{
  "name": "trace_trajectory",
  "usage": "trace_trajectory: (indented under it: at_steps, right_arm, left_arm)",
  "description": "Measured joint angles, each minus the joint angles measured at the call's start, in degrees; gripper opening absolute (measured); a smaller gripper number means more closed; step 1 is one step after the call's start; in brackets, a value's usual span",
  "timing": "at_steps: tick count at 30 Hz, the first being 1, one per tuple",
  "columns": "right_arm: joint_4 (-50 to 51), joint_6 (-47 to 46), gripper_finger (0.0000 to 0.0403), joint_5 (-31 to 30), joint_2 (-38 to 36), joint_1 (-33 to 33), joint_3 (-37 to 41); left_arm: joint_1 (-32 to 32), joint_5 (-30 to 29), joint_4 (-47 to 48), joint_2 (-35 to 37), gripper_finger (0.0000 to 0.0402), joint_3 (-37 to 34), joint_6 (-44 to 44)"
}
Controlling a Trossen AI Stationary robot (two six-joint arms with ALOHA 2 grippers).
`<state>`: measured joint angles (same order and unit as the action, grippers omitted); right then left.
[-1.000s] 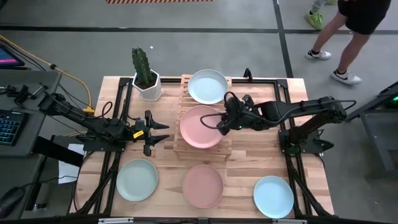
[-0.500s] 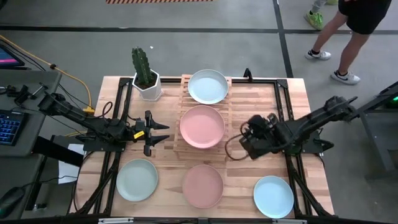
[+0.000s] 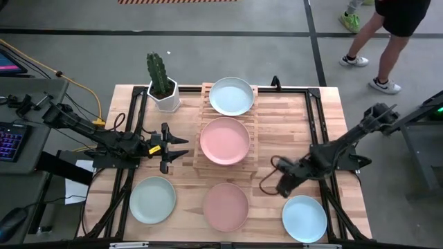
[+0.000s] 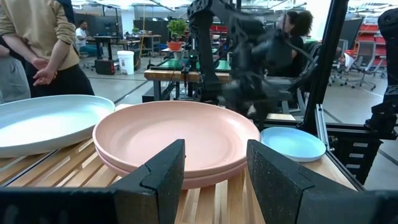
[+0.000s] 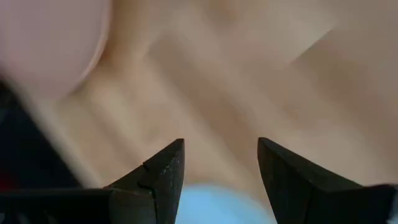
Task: Place and stack plates onto a shelf
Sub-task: Stack the white plate on the gray plate on the shelf
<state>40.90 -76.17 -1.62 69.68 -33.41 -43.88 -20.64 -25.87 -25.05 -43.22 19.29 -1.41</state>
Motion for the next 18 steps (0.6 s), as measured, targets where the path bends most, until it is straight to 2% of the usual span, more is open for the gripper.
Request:
trace_trajectory:
  at_steps: [3, 5, 8, 11, 18]
  right_arm:
    - [-11.9, -5.6, 0.0183, 8.0, 0.1, -3.0, 5.2]
    - [-16.1, -9.4, 0.0183, 11.0, 0.1, -5.0, 7.2]
    - [-14.3, -13.6, 0.0183, 13.4, 0.1, -7.1, 7.9]
    - [-9.4, -13.9, 0.0183, 14.1, 0.1, -7.7, 8.0]
    - [-0.5, -3.5, 0.0183, 11.2, 0.1, -7.7, 8.1]
  left_arm:
    - [0.0, 0.0, 0.0, 0.0, 0.0161, 0.0, 0.0]
    - [0.0, 0.0, 0.0, 0.0, 0.0161, 0.0, 0.0]
    - [0.0, 0.0, 0.0, 0.0, 0.0161, 0.0, 0.0]
    - [0.0, 0.0, 0.0, 0.0, 0.0161, 0.0, 0.1]
    - [0.0, 0.0, -0.1, 0.0, 0.0161, 0.0, 0.1]
